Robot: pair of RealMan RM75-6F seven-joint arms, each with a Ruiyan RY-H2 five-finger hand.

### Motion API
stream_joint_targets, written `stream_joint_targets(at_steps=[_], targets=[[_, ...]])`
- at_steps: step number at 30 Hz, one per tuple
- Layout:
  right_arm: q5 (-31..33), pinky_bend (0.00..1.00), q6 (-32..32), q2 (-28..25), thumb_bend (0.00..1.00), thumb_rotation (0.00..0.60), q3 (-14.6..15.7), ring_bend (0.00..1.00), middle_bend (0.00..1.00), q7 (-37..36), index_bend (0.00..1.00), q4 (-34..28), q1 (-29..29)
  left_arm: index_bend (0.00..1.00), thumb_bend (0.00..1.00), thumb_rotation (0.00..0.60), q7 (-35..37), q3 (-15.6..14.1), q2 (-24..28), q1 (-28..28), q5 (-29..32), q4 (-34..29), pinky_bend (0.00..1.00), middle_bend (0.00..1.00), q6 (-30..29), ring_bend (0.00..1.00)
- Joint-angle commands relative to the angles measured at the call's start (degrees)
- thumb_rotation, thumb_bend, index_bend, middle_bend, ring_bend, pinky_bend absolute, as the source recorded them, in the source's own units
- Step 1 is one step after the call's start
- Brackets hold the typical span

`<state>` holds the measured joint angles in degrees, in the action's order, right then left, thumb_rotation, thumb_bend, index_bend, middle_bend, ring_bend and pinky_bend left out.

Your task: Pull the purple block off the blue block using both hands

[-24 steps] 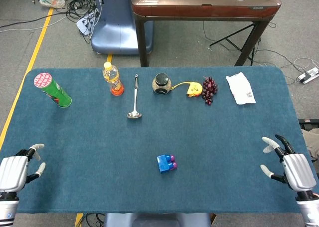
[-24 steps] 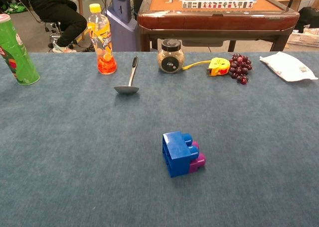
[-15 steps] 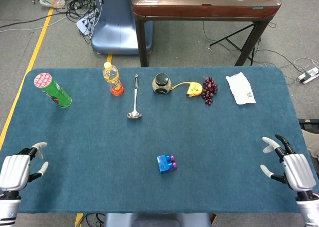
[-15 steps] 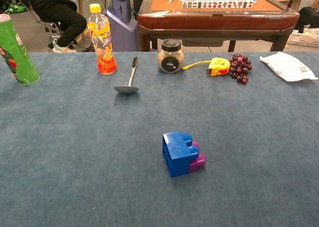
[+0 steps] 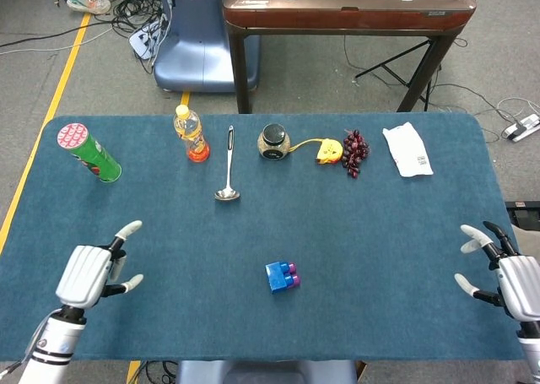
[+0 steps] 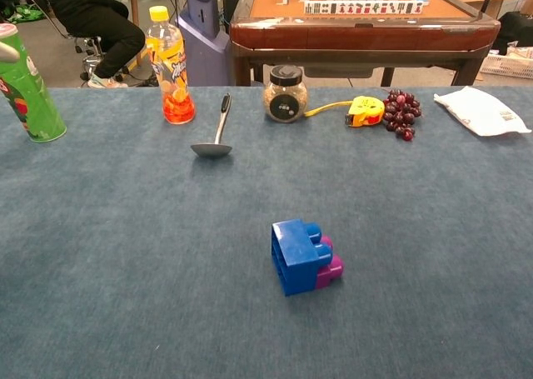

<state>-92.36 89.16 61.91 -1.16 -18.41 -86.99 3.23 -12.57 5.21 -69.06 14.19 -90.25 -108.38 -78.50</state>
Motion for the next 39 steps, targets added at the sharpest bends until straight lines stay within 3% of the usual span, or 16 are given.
stream_joint_targets(at_steps=[1, 16, 27, 39], targets=[[0.10, 0.59, -0.04, 0.03, 0.17, 0.600, 0.06, 0.38, 0.44, -0.20, 0.20, 0.20, -0.08, 0.15, 0.00, 0.600, -0.96, 1.74, -2.29, 3.83, 0.10, -1.53, 1.00, 1.00, 4.10, 0.96], [0.95, 0.59, 1.02, -0.40, 0.17, 0.600, -0.33, 0.38, 0.44, -1.80, 0.20, 1.44, -0.94, 0.15, 0.00, 0.600, -7.88, 6.74, -12.55, 16.50, 7.44, -2.00, 1.00, 1.00, 15.98, 1.00], [1.29, 0.59, 0.32, 0.35, 0.17, 0.600, -0.44, 0.38, 0.44, -3.03, 0.20, 2.87, -0.76, 0.13, 0.00, 0.600, -12.79, 6.87, -22.51, 23.16, 9.92, 3.61, 1.00, 1.00, 19.33, 1.00], [1.60, 0.59, 0.50, 0.89, 0.17, 0.600, -0.36, 0.38, 0.44, -4.18, 0.20, 4.16, -1.21, 0.11, 0.00, 0.600, -18.30, 6.50, -27.98, 28.32, 10.72, 8.32, 1.00, 1.00, 21.32, 1.00]])
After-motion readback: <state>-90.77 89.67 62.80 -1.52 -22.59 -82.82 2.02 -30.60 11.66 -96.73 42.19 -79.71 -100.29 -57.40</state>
